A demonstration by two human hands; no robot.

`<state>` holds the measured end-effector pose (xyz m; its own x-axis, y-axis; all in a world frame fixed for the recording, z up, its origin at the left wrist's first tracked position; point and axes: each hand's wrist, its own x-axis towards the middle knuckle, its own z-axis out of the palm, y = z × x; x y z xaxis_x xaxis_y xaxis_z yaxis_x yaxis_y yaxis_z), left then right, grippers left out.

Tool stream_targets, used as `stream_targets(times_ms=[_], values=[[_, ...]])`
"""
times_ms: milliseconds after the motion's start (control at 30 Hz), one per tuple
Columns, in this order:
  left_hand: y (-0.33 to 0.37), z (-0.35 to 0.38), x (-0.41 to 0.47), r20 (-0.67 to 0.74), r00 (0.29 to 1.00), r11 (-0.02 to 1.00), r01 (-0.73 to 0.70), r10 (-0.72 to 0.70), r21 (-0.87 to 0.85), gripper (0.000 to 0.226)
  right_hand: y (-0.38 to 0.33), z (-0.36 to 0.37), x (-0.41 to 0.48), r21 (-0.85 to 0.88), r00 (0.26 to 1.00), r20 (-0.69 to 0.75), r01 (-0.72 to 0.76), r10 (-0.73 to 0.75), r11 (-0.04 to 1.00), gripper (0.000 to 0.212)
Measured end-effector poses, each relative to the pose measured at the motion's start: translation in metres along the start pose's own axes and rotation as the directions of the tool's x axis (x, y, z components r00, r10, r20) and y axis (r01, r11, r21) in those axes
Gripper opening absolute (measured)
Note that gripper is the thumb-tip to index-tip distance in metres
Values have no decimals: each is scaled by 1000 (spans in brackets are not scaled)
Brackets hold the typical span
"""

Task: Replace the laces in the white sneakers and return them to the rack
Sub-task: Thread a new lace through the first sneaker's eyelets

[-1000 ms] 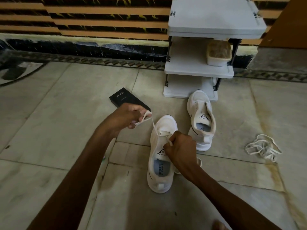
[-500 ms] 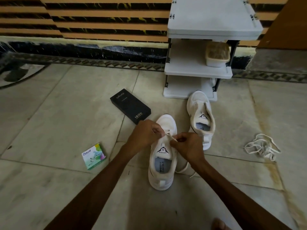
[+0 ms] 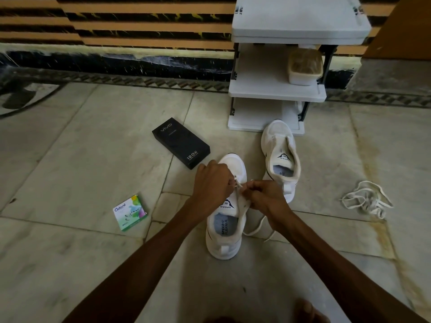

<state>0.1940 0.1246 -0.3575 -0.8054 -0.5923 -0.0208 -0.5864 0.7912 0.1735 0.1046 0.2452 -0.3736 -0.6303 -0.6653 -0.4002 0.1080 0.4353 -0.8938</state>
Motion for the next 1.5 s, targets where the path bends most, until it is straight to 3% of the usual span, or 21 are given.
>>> stream_targets(times_ms=[333,467,667,800,1133,1267,1400,1500], values=[[7,4,-1,-8,999,997,35,-35,64,30,2,4,3,-203,993,-7,111,-115,973,14],[9,8,-1,62,992,990,119,-114,-70,28,7,0,7,-171,996,21,87,-85,981,25],[4,9,0,60,984,936,179,-169,-303,27,6,1,7,-344,966,33,250,-255,905,11],[-3,3,3,85,980,906,200,-181,-374,12,11,3,10,-294,978,3,201,-209,935,11],[5,10,-5,127,977,927,202,-170,-316,28,13,4,9,-277,971,-34,218,-236,936,13],[3,5,-9,126,971,841,240,-204,-485,18,13,6,9,-282,962,-77,233,-264,931,10],[0,1,-4,258,934,752,351,-245,-558,44,8,11,9,-318,926,-148,288,-347,903,11],[-3,-6,0,407,890,659,434,-207,-614,51,2,14,14,-382,929,-146,264,-340,885,19]])
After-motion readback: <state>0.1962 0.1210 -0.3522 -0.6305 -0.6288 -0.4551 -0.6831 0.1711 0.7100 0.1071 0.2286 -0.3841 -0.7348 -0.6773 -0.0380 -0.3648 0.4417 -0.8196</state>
